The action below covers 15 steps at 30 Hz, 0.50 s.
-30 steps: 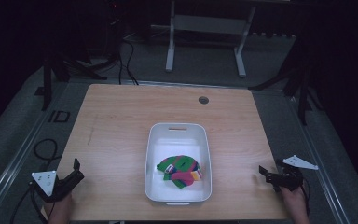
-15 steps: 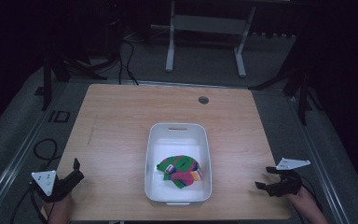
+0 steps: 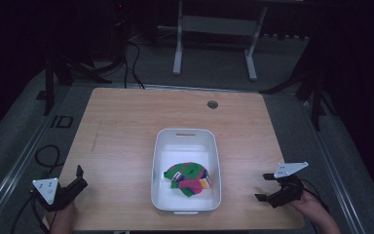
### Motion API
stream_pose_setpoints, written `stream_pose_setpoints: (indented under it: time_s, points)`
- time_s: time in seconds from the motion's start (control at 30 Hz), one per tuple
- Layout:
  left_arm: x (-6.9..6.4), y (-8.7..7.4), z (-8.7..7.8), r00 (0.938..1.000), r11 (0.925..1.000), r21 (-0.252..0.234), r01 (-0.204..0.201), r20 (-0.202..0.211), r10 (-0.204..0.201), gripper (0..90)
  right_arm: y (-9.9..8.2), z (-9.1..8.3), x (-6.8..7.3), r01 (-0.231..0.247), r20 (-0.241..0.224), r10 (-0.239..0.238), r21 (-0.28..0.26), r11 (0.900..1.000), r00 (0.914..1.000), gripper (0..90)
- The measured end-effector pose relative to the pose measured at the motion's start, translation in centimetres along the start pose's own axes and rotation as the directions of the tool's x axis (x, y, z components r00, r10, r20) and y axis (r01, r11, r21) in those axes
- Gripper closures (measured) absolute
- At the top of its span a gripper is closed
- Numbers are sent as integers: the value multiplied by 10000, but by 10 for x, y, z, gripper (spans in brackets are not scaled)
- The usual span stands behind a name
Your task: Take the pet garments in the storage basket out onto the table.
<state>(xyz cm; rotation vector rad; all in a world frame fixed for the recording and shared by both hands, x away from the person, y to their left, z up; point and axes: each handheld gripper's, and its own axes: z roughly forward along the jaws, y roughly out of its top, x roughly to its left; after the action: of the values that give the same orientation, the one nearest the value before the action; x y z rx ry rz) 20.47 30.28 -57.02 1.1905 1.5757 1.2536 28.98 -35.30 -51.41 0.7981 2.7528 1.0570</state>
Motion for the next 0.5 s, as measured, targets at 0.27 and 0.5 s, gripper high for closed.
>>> stream_pose_setpoints:
  time_s: [0.27,0.5]
  points:
    - [1,0,0,10000,10000,22,28,28,-28,19,40,6,21,923,-763,-933,-172,9956,9927,107]
    - [2,0,0,9999,10000,11,99,65,-99,19,71,16,36,1577,-1143,-1593,-226,9872,9806,107]
